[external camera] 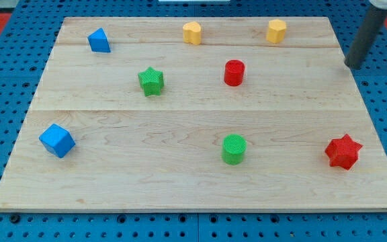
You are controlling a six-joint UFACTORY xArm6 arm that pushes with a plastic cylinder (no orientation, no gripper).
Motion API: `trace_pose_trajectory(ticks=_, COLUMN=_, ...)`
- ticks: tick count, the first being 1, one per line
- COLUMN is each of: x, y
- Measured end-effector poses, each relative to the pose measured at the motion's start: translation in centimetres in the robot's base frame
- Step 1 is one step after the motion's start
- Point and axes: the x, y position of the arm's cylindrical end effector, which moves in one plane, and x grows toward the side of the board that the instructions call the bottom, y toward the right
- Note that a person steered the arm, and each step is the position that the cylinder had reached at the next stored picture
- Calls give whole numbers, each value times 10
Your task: Move red star to the top of green circle
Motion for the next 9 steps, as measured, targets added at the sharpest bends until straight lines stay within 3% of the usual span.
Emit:
trace_pose_trajectory(ticks=2, x=168, y=32)
trace_pose_trajectory(ticks=4, x=159, y=-93)
trace_pose_trajectory(ticks=6, x=167, y=-135)
trace_pose_trajectory(ticks=8, x=102, y=-219)
trace_pose_trajectory(ticks=9, x=82, y=-209)
